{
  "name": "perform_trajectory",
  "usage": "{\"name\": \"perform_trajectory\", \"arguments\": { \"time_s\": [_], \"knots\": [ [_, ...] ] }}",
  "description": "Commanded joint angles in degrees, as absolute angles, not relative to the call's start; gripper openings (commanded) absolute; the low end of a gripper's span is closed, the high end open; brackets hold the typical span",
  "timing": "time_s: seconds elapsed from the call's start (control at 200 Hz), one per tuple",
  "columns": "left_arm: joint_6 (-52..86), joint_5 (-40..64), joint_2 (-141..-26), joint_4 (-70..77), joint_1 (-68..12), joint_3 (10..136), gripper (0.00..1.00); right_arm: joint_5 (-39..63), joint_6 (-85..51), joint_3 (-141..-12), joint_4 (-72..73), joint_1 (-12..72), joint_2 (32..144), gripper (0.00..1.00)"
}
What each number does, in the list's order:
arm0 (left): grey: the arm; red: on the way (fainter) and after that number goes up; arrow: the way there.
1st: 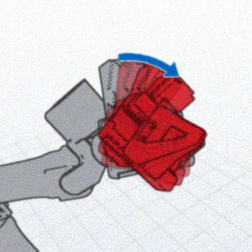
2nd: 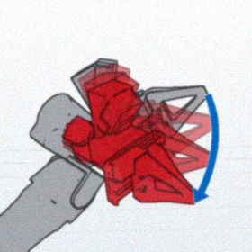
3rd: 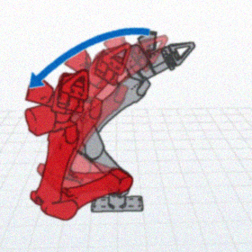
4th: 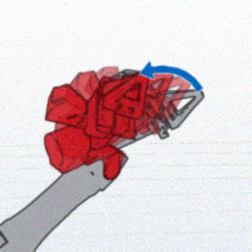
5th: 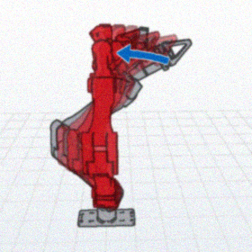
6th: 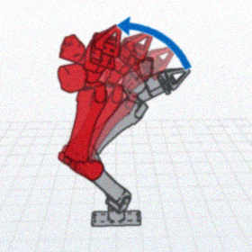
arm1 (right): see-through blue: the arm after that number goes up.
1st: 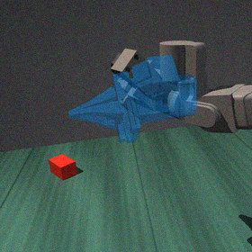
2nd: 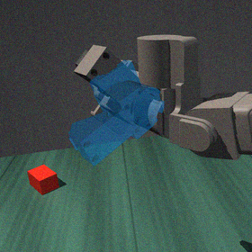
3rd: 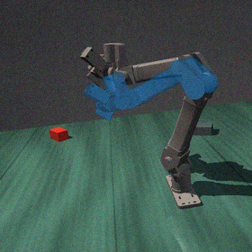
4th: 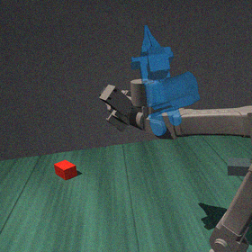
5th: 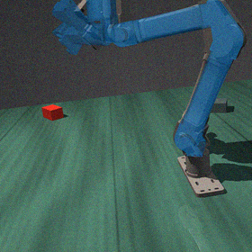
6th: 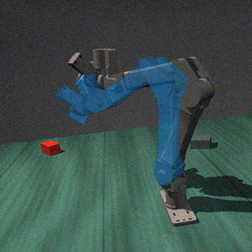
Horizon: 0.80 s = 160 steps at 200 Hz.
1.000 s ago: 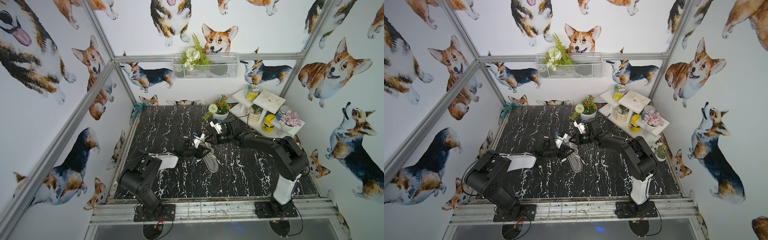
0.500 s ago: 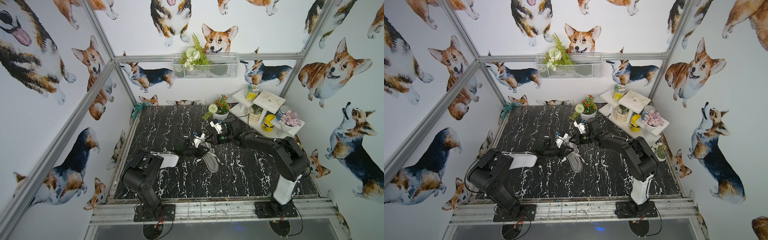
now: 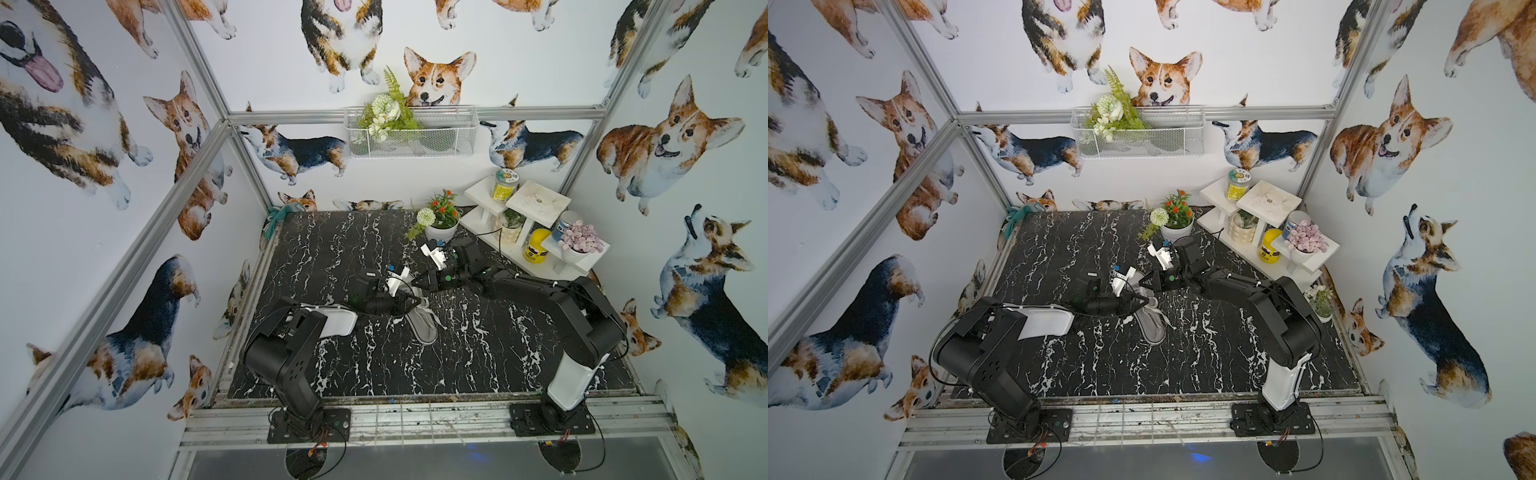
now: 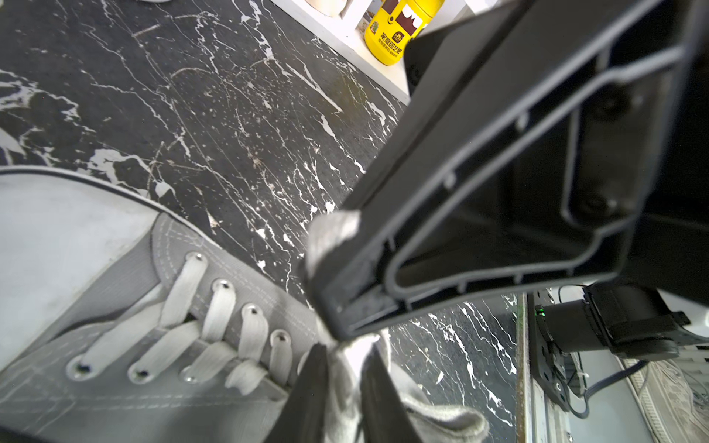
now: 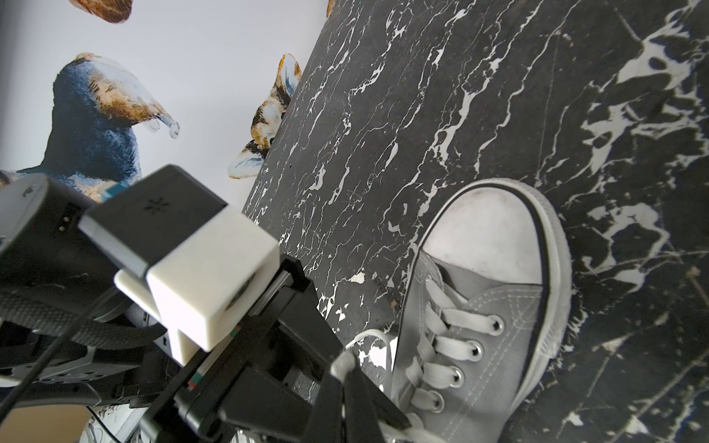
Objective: Tie the shoes
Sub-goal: Wrap the shoelace around the shoelace.
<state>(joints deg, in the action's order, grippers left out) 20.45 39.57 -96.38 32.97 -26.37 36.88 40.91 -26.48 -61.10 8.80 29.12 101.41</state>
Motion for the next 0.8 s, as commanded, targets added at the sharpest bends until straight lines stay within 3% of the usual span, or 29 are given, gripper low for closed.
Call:
{"name": "perform_trajectory", "arguments": {
  "time_s": [0.0,0.27,0.46,0.796],
  "knots": [
    [18.78,41.54,-95.89,32.68,-26.04,37.57,0.30,42.09,-25.24,-61.69,9.85,29.14,100.90,0.00],
    [15.17,44.18,-95.36,30.49,-24.62,38.31,0.44,42.72,-24.37,-62.51,8.70,29.18,100.81,0.00],
    [12.07,46.93,-95.77,27.62,-24.15,39.42,0.45,43.15,-24.17,-62.25,8.94,29.16,100.72,0.00],
    [10.49,49.63,-99.17,25.93,-22.93,43.73,0.21,43.35,-24.26,-61.88,9.32,29.41,100.98,0.00]
  ]
}}
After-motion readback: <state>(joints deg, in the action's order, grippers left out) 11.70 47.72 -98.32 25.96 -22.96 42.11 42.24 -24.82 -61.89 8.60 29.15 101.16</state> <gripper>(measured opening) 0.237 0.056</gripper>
